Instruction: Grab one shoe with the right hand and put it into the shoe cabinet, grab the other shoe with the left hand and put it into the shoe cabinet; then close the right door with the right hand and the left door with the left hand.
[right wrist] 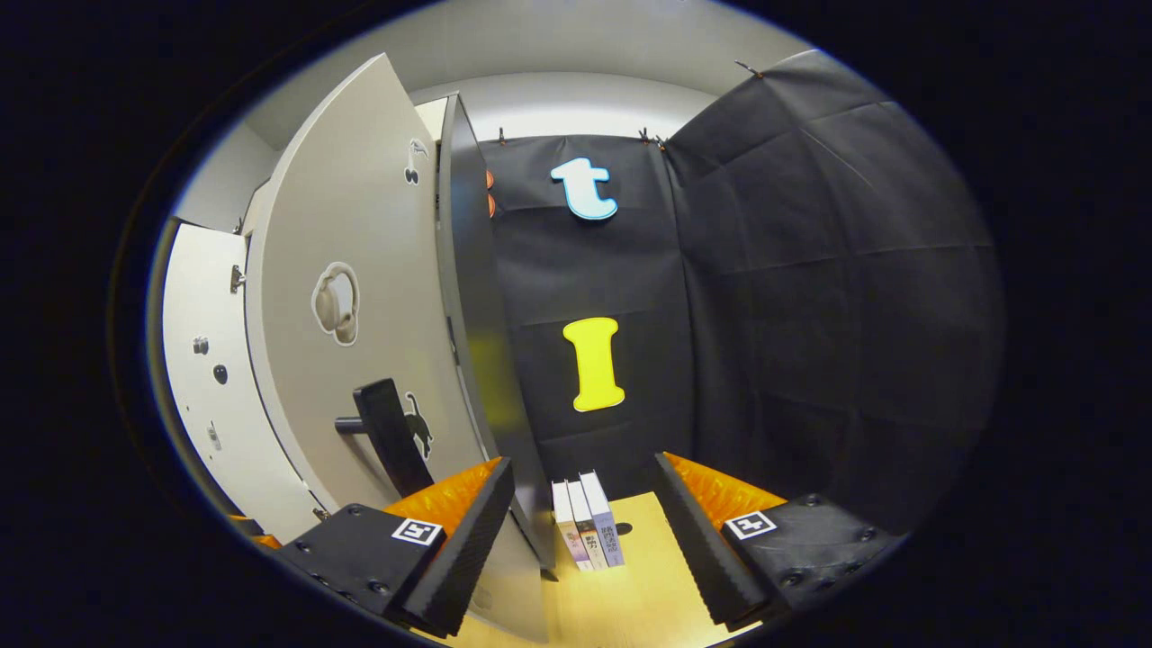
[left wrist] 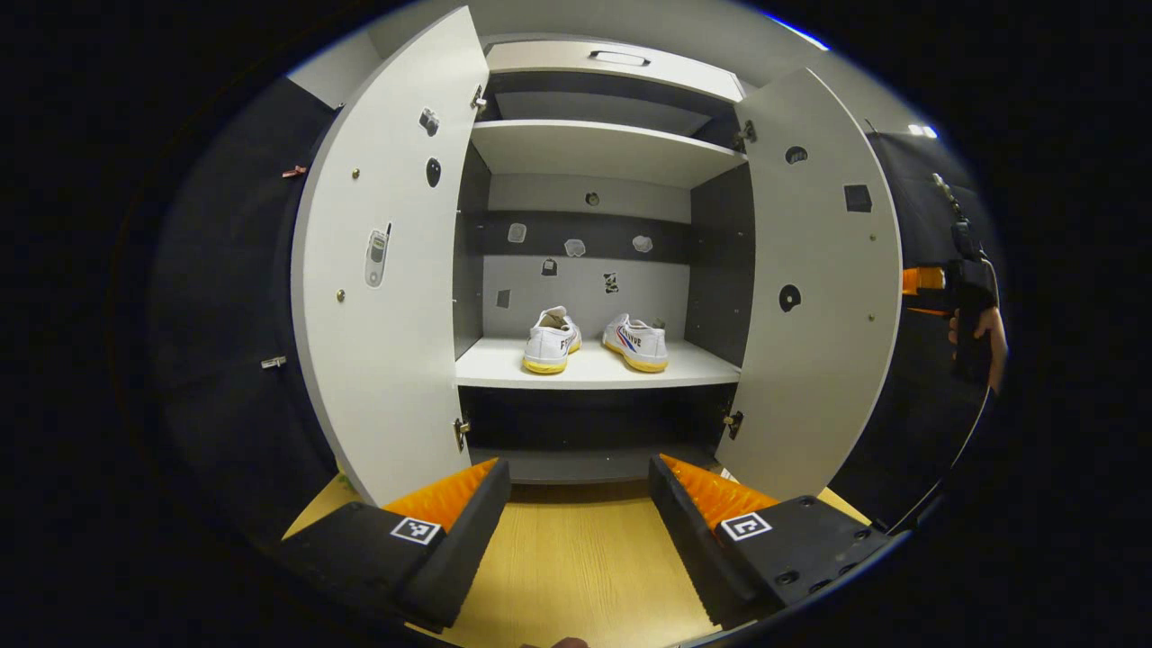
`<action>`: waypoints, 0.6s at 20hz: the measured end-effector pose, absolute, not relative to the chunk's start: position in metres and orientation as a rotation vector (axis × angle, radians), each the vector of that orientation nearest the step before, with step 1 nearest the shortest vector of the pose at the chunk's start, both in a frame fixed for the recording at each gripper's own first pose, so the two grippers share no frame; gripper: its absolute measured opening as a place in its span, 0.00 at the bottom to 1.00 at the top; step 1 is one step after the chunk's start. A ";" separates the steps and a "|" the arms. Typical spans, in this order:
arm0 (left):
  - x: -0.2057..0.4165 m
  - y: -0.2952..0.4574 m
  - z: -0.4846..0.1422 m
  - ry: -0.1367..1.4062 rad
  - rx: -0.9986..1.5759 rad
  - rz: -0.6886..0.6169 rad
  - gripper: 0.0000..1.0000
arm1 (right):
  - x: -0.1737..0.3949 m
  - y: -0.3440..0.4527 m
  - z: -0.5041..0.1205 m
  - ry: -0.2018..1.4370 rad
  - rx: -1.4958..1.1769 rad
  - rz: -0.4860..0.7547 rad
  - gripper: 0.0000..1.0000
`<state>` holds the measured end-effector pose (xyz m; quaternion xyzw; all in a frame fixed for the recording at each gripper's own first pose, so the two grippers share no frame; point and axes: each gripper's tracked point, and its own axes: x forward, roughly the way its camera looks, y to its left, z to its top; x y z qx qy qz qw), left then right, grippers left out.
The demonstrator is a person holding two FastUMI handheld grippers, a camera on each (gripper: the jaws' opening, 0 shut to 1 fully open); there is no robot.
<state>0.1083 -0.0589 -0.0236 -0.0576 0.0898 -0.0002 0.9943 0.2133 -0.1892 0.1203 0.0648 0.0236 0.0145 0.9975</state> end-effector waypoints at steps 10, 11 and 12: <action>0.104 -0.057 -0.037 0.191 -0.148 -0.016 0.96 | 0.207 -0.174 0.121 0.031 0.086 -0.029 0.96; 0.103 -0.057 -0.039 0.191 -0.160 -0.017 0.96 | 0.206 -0.172 0.122 0.026 0.074 -0.031 0.96; 0.102 -0.055 -0.041 0.194 -0.175 -0.019 0.97 | 0.205 -0.167 0.123 0.025 0.068 -0.028 0.96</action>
